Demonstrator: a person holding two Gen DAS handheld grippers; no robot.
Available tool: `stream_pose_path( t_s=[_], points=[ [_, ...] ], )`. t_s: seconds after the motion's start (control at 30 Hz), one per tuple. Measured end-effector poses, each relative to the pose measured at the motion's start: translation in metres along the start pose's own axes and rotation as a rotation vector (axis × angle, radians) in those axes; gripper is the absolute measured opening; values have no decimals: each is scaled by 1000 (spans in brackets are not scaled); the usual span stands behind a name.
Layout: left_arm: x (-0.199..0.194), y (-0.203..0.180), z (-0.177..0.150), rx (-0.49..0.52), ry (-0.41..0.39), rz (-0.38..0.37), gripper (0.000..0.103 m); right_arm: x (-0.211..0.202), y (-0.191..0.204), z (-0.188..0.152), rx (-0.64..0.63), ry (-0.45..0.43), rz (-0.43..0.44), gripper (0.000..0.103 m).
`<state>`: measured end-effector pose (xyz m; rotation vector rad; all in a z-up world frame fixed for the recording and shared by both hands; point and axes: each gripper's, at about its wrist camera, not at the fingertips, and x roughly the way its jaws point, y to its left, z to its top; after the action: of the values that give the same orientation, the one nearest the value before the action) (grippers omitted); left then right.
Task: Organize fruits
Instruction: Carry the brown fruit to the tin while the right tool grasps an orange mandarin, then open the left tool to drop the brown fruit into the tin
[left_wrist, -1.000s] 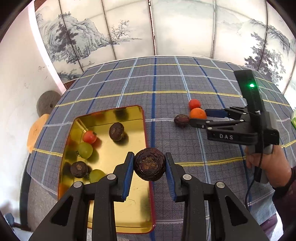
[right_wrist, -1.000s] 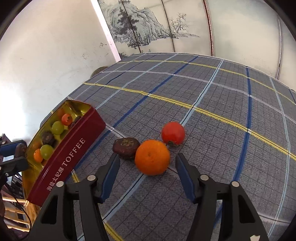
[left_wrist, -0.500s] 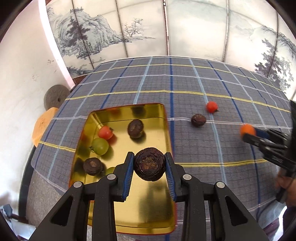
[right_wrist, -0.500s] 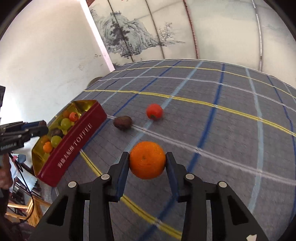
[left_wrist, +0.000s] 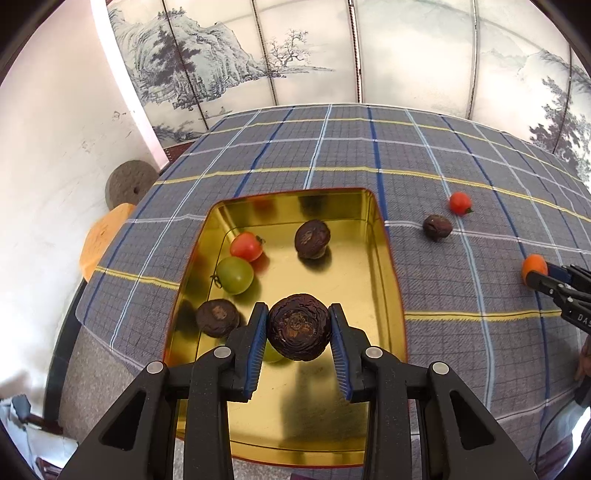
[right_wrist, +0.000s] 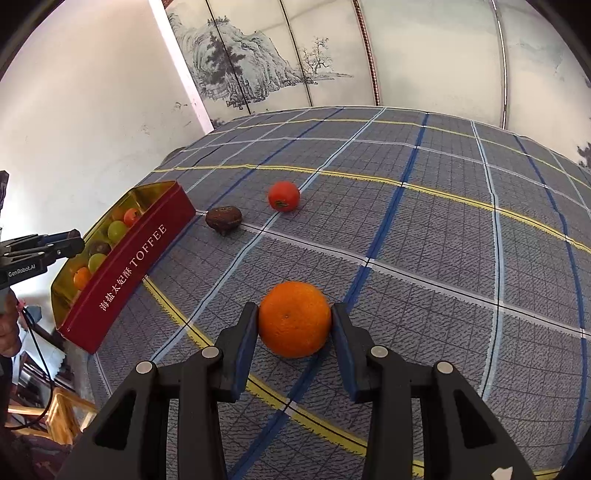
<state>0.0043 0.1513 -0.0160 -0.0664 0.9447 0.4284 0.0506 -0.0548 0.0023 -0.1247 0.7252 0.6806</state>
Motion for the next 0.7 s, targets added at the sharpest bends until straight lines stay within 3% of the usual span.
stream_pose_path(
  t_s=[0.43, 0.5, 0.63, 0.7],
  points=[
    [15, 3, -13, 23, 32, 36, 35, -9, 18, 9, -17, -14, 30, 37],
    [16, 4, -15, 22, 34, 37, 39, -13, 27, 15, -25, -24, 51, 37],
    [11, 7, -17, 21, 9, 53, 61, -20, 46, 27, -47, -45, 101, 37],
    [8, 8, -18, 23, -8, 62, 63, -23, 61, 35, -67, -57, 135, 37]
  ],
)
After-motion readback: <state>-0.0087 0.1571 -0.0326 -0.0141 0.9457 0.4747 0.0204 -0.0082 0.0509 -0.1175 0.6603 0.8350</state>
